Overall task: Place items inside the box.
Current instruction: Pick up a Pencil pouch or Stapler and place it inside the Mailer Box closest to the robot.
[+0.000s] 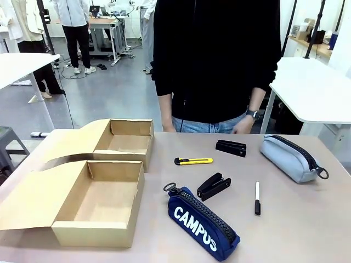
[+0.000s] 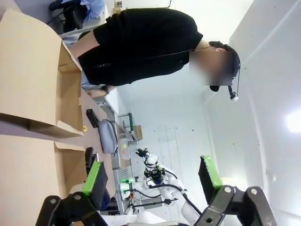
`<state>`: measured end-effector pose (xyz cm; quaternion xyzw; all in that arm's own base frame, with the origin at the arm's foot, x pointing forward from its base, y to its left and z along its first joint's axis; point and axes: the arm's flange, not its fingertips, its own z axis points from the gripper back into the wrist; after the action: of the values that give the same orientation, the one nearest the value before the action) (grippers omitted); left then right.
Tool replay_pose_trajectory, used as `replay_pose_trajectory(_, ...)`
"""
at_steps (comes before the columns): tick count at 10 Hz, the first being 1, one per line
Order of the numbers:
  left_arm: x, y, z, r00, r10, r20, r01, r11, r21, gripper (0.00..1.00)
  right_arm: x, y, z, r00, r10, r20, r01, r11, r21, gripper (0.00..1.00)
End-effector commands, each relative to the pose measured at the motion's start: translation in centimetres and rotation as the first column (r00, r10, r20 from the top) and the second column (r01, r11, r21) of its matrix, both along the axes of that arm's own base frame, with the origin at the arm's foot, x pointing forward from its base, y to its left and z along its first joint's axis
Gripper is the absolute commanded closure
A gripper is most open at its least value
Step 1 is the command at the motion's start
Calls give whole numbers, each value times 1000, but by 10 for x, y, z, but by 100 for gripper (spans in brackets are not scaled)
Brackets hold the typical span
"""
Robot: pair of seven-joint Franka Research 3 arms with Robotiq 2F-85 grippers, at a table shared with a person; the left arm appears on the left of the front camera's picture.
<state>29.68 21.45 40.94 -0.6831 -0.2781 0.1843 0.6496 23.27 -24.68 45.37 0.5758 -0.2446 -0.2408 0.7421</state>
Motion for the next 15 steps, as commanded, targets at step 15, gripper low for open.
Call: replay_pose_trajectory(15,-1,-4,-2,1000,-10,23,10,1000,12,0,-65,-44,-32,989,-147,4,147,988,-40,0)
